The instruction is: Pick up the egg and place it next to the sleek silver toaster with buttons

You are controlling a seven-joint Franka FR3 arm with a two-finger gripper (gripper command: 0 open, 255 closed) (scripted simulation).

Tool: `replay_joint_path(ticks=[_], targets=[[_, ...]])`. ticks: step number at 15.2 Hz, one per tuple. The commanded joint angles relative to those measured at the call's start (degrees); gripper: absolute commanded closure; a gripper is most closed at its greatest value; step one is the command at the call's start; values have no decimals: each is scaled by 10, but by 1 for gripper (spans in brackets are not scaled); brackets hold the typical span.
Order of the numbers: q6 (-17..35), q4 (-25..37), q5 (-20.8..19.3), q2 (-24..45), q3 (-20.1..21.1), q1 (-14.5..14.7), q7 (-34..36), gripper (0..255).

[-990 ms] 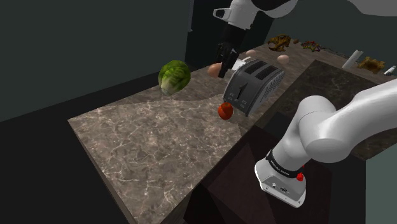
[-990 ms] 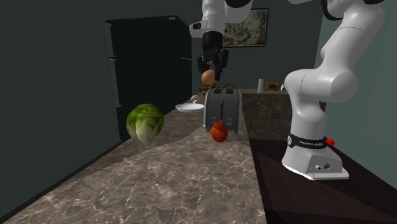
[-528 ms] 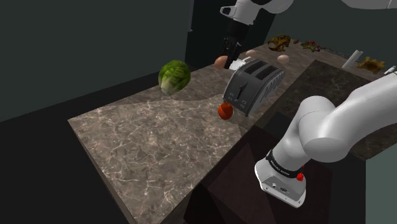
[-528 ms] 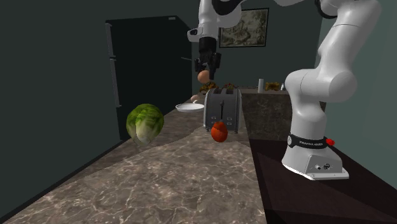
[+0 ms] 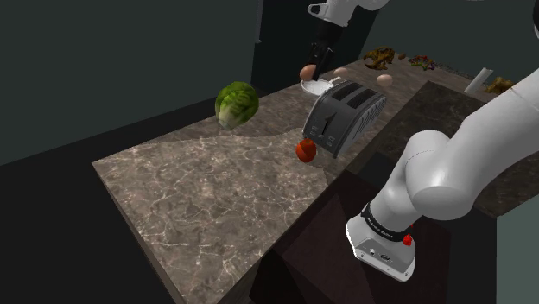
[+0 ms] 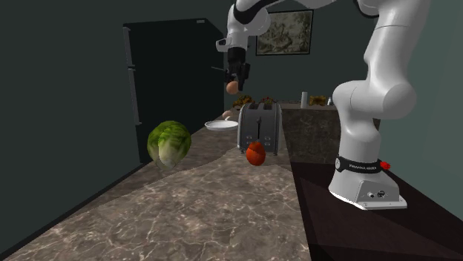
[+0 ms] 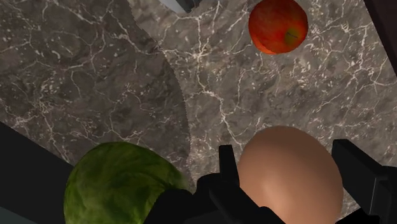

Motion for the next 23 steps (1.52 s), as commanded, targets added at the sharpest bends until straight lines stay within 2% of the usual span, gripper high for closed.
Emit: replay_joint_path(ticks=[1,13,23], targets=[[-10,43,18,46,-33,-2,-46,255],[78,-29,34,71,-44,-2,-74,255],[150,-75,66,111,-55,1,-110,255]])
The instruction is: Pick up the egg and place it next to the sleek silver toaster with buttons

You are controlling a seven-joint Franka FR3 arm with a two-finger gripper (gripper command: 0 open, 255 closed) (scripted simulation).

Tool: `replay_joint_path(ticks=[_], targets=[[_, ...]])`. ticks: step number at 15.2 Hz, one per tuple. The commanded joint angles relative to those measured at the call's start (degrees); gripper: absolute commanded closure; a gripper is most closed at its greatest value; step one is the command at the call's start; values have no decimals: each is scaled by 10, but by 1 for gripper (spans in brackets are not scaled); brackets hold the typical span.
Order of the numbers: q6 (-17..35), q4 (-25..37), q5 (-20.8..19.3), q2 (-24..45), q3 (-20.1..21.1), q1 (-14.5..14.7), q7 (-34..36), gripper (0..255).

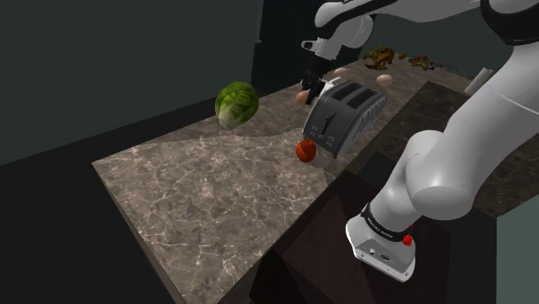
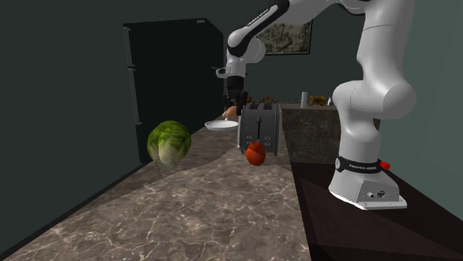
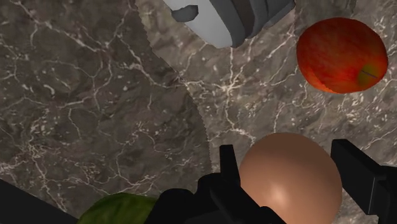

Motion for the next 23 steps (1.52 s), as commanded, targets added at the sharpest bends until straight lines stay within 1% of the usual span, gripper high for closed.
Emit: replay_joint_path(ticks=[1,11,23], targets=[[15,-9,9,10,-2,1,-9,255],[81,-40,65,69,-7,2,-61,255],[148,-57,162,158,11,-11,-142,255]])
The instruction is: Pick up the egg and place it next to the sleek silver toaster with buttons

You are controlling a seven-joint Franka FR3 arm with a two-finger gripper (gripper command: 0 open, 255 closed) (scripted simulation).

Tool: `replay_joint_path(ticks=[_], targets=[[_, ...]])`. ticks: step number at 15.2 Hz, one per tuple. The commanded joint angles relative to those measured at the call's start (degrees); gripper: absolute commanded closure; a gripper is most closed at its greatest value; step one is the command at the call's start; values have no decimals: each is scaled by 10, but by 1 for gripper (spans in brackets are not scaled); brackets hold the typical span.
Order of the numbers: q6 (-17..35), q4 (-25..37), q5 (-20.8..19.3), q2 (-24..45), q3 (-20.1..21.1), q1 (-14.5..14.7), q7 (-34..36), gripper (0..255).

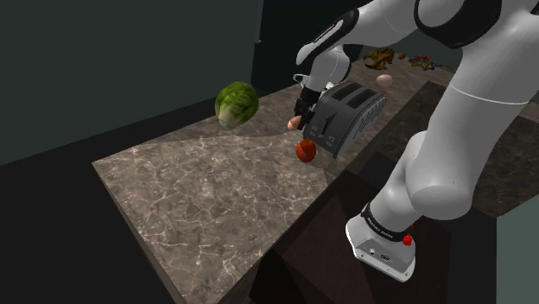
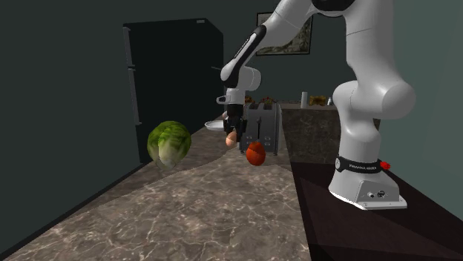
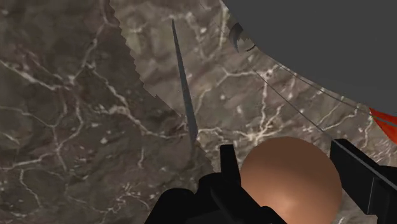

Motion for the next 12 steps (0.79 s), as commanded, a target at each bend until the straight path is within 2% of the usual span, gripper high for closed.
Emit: replay_joint_path(ticks=[1,9,12], targets=[[9,0,20,18,5,-5,-17,255],[44,2,91,81,36,-27,-73,255],[44,2,91,81,36,-27,-73,255]])
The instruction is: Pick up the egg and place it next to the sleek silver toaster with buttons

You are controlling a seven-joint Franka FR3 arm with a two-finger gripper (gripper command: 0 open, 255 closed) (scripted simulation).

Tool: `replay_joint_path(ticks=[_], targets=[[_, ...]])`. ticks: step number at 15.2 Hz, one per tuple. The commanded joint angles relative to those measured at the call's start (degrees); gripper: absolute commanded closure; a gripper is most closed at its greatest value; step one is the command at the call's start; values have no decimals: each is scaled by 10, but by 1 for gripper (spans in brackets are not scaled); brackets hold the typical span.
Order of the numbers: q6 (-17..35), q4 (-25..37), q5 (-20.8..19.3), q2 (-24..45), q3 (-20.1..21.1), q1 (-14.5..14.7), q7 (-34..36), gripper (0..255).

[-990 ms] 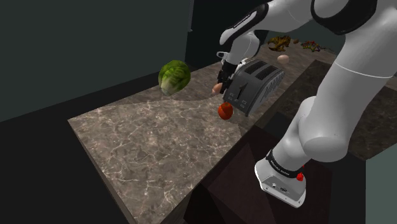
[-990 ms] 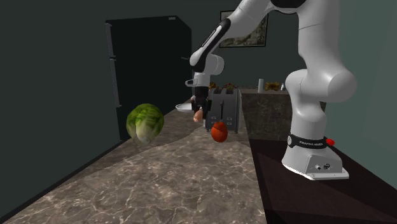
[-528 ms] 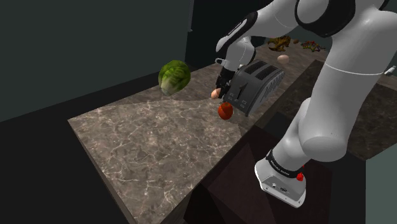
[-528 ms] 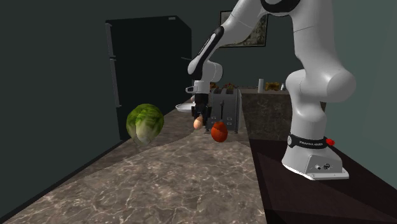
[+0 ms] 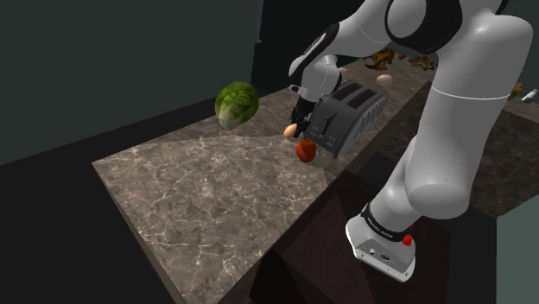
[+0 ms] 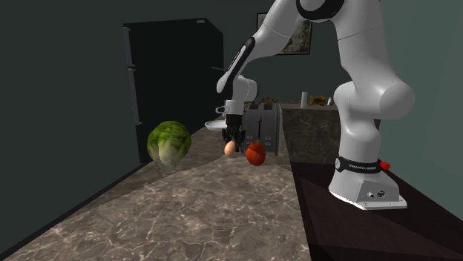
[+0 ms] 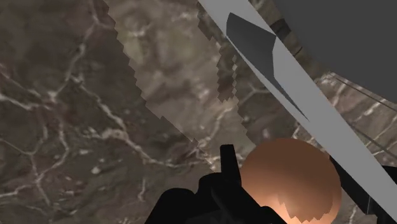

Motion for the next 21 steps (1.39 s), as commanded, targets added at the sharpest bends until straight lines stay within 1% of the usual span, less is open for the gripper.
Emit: replay_joint_path(ticks=[1,4,5,10,14,21], targets=[[-1,-4,0,4,-1,-2,0,255],[-1,-4,0,4,-1,-3,0,255],[-2,-2,2,6,-1,-4,-1,0],[-1,-4,0,4,-1,-3,0,0],[-50,7,-78,-58,-40,13,51,0],[-50,7,-78,-58,-39,12,51,0]])
